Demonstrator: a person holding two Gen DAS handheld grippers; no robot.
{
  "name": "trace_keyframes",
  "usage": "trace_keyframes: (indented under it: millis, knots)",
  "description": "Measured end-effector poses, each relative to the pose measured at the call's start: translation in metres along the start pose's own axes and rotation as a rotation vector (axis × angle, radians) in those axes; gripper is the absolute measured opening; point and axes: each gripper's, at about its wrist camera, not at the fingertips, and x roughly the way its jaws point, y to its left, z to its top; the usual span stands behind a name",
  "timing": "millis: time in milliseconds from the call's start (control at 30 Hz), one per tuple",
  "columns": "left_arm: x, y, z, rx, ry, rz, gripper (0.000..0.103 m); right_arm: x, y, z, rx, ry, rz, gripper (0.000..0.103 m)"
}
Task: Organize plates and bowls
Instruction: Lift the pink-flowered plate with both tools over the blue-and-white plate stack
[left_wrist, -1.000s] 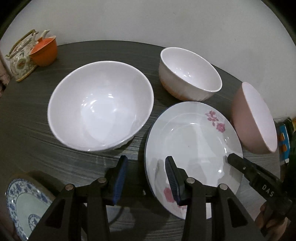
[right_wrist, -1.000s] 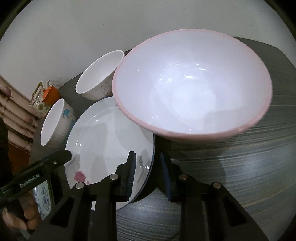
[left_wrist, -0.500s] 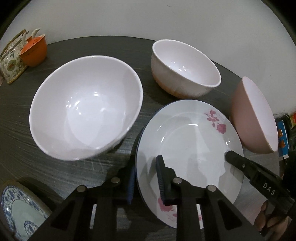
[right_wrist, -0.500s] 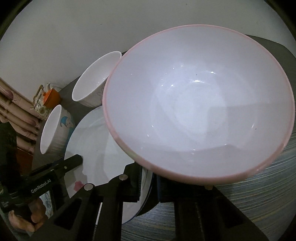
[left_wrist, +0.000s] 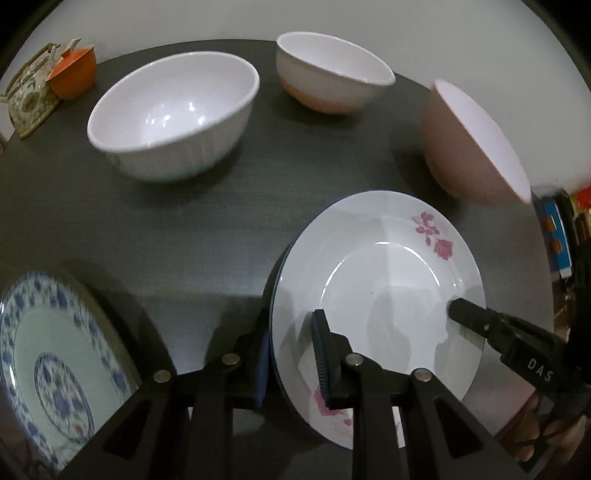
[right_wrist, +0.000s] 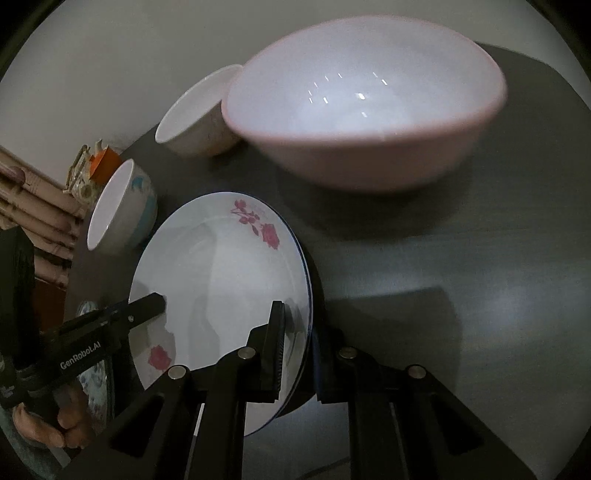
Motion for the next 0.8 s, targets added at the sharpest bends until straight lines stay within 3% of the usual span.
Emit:
trace_keyframes:
  millis: [233,500,800]
  knots:
    - [-0.004,-0.010,-0.039,0.016,0.042,-0.019,0.021,-0.010,0.002,-0.034,0.004,0.066,-0.017,0.014]
    - [-0.004,-0.013,-0.045,0.049,0.061,-0.040,0.021,-0.012,0.013,-0.055,-0.004,0.104,-0.016,0.016]
    - [-0.016,-0.008,-0.059,0.066,0.030,-0.035,0.021,-0.012,0.018,-0.060,-0.008,0.118,-0.028,0.016]
